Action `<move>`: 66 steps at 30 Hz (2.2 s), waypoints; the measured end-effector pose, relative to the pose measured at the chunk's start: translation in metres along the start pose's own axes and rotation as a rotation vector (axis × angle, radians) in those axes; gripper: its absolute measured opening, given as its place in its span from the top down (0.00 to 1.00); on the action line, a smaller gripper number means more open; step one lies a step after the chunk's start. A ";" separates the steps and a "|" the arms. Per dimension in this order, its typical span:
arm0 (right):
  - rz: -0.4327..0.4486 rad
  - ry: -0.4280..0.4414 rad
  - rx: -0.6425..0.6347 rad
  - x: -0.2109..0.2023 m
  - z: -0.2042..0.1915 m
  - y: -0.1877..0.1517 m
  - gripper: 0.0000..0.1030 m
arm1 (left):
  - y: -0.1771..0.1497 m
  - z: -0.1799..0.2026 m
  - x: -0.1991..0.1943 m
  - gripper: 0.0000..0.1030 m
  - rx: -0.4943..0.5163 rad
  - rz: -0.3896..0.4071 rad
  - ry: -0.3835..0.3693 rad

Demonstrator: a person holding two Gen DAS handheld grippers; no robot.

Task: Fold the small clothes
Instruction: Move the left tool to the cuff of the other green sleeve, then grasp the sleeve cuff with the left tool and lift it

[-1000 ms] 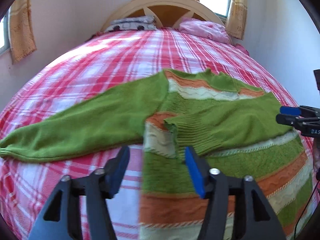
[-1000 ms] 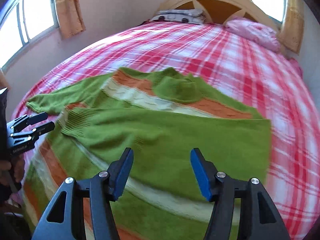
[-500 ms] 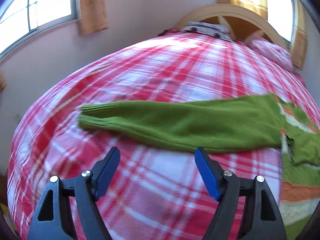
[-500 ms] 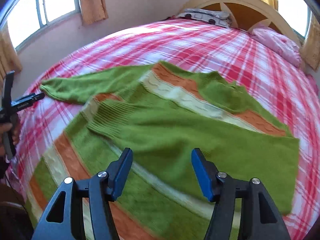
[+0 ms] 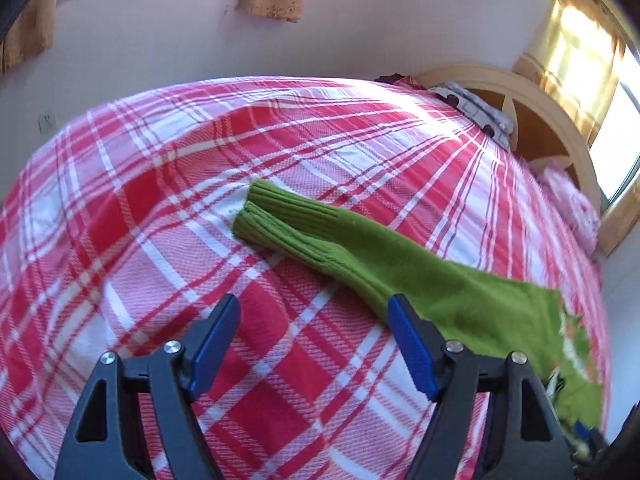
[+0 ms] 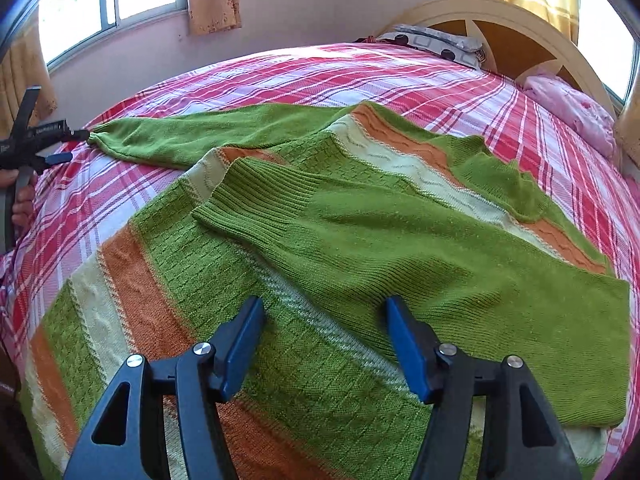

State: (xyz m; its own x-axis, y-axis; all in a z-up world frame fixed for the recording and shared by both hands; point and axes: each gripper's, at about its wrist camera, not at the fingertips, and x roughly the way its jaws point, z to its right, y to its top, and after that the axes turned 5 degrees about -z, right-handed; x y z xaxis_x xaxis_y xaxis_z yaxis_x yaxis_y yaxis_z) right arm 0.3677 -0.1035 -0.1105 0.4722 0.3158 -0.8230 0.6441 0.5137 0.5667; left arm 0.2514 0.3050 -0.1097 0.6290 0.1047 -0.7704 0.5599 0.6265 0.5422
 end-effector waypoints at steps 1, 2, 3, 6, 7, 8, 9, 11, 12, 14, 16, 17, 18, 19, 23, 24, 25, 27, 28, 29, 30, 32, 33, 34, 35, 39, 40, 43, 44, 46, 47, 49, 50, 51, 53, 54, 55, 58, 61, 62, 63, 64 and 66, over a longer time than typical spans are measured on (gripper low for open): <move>0.001 -0.012 -0.008 0.000 -0.003 0.001 0.38 | 0.002 0.000 0.000 0.25 -0.015 0.001 -0.020; 0.002 -0.018 -0.012 0.000 -0.004 0.000 0.38 | 0.004 0.001 0.001 0.27 -0.032 -0.001 -0.038; 0.003 -0.022 -0.014 0.000 -0.004 0.000 0.38 | 0.007 0.002 0.003 0.27 -0.048 -0.005 -0.059; 0.005 -0.022 -0.013 0.000 -0.004 0.000 0.37 | 0.013 0.006 0.010 0.30 -0.074 -0.012 -0.077; 0.006 -0.023 -0.013 -0.001 -0.004 0.000 0.37 | 0.015 0.006 0.014 0.32 -0.088 -0.023 -0.092; 0.007 -0.025 -0.014 -0.001 -0.004 0.000 0.37 | 0.016 0.006 0.017 0.35 -0.096 -0.032 -0.097; 0.008 -0.030 -0.017 -0.001 -0.005 0.000 0.37 | 0.018 0.007 0.020 0.37 -0.104 -0.036 -0.099; 0.010 -0.037 -0.021 -0.001 -0.006 -0.001 0.37 | 0.021 0.008 0.024 0.47 -0.112 -0.031 -0.100; 0.011 -0.039 -0.022 -0.002 -0.007 -0.001 0.37 | 0.023 0.007 0.026 0.50 -0.118 -0.027 -0.097; 0.013 -0.041 -0.023 -0.002 -0.007 -0.001 0.37 | 0.027 0.004 0.030 0.60 -0.147 -0.019 -0.110; 0.013 -0.041 -0.022 -0.002 -0.007 -0.001 0.37 | 0.029 0.002 0.035 0.61 -0.157 -0.028 -0.100; 0.014 -0.041 -0.022 -0.002 -0.007 -0.001 0.37 | 0.029 0.001 0.039 0.61 -0.165 -0.040 -0.089; 0.014 -0.042 -0.022 -0.002 -0.007 -0.002 0.37 | 0.029 -0.001 0.042 0.61 -0.180 -0.051 -0.088; 0.014 -0.042 -0.023 -0.002 -0.007 -0.001 0.37 | 0.028 -0.003 0.042 0.61 -0.187 -0.048 -0.093; 0.015 -0.048 -0.025 -0.003 -0.007 -0.001 0.36 | 0.025 -0.007 0.035 0.60 -0.216 -0.050 -0.081; 0.016 -0.048 -0.026 -0.003 -0.008 -0.001 0.36 | 0.023 -0.008 0.032 0.60 -0.228 -0.053 -0.091; 0.017 -0.050 -0.027 -0.003 -0.008 -0.001 0.36 | 0.022 -0.009 0.032 0.60 -0.227 -0.057 -0.092; 0.017 -0.055 -0.029 -0.003 -0.008 -0.001 0.36 | 0.023 -0.011 0.035 0.60 -0.226 -0.062 -0.094; 0.018 -0.056 -0.029 -0.003 -0.009 -0.001 0.36 | 0.024 -0.014 0.036 0.60 -0.238 -0.062 -0.093; 0.019 -0.057 -0.030 -0.003 -0.009 -0.002 0.36 | 0.026 -0.017 0.038 0.60 -0.259 -0.060 -0.102; 0.020 -0.060 -0.030 -0.003 -0.009 -0.002 0.36 | 0.028 -0.020 0.038 0.60 -0.289 -0.061 -0.116; 0.021 -0.065 -0.032 -0.003 -0.009 -0.002 0.35 | 0.032 -0.023 0.040 0.61 -0.318 -0.063 -0.125; 0.021 -0.067 -0.032 -0.003 -0.009 -0.002 0.35 | 0.034 -0.025 0.041 0.64 -0.325 -0.062 -0.125; 0.022 -0.067 -0.032 -0.003 -0.009 -0.002 0.35 | 0.035 -0.026 0.042 0.79 -0.330 -0.065 -0.123; 0.022 -0.066 -0.031 -0.003 -0.009 -0.002 0.35 | 0.036 -0.027 0.043 0.93 -0.332 -0.076 -0.127; 0.023 -0.065 -0.028 -0.003 -0.009 -0.002 0.35 | 0.031 -0.024 0.023 0.93 -0.282 -0.025 -0.161; 0.023 -0.065 -0.027 -0.003 -0.009 -0.002 0.35 | 0.030 -0.023 0.015 0.94 -0.272 -0.009 -0.169; 0.023 -0.061 -0.024 -0.003 -0.009 -0.002 0.35 | 0.027 -0.019 -0.007 0.94 -0.249 0.041 -0.196; 0.023 -0.062 -0.024 -0.003 -0.009 -0.002 0.35 | 0.028 -0.018 -0.012 0.94 -0.246 0.055 -0.210; 0.023 -0.063 -0.025 -0.003 -0.009 -0.002 0.34 | 0.031 -0.016 -0.018 0.94 -0.241 0.070 -0.227; 0.023 -0.063 -0.024 -0.003 -0.009 -0.002 0.34 | 0.033 -0.013 -0.021 0.94 -0.239 0.081 -0.235; 0.023 -0.067 -0.022 -0.003 -0.008 -0.002 0.33 | 0.037 -0.009 -0.026 0.94 -0.228 0.102 -0.248; 0.022 -0.069 -0.019 -0.003 -0.008 -0.002 0.32 | 0.039 -0.005 -0.028 0.94 -0.221 0.110 -0.255; 0.024 -0.069 -0.017 -0.003 -0.008 -0.002 0.32 | 0.042 0.001 -0.030 0.94 -0.208 0.118 -0.265; 0.029 -0.055 -0.008 -0.005 -0.006 -0.002 0.32 | 0.046 0.013 -0.031 0.94 -0.181 0.133 -0.278; 0.028 -0.041 0.003 -0.006 -0.003 -0.002 0.32 | 0.048 0.020 -0.035 0.94 -0.162 0.144 -0.290; 0.028 -0.026 0.016 -0.008 -0.001 -0.001 0.32 | 0.050 0.027 -0.039 0.94 -0.140 0.157 -0.302; 0.054 0.026 0.071 -0.020 0.010 0.000 0.32 | 0.054 0.048 -0.051 0.94 -0.079 0.188 -0.335; 0.079 0.042 0.109 -0.037 0.019 -0.001 0.32 | 0.059 0.070 -0.062 0.94 -0.023 0.205 -0.374; 0.090 0.037 0.112 -0.044 0.022 -0.001 0.32 | 0.062 0.078 -0.066 0.94 -0.002 0.205 -0.389; 0.098 0.034 0.112 -0.050 0.024 -0.001 0.32 | 0.064 0.087 -0.069 0.94 0.022 0.203 -0.403; 0.108 0.033 0.115 -0.058 0.027 -0.002 0.32 | 0.066 0.097 -0.072 0.94 0.041 0.204 -0.415; 0.130 0.042 0.132 -0.074 0.035 -0.003 0.32 | 0.068 0.117 -0.077 0.94 0.081 0.207 -0.451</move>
State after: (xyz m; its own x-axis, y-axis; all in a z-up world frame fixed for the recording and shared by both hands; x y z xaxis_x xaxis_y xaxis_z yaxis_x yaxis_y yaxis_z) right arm 0.3518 -0.1567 -0.0496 0.5329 0.4066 -0.7420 0.6541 0.3583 0.6661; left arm 0.3043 0.2490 0.0264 0.8918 -0.1345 -0.4319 0.4273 0.5641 0.7066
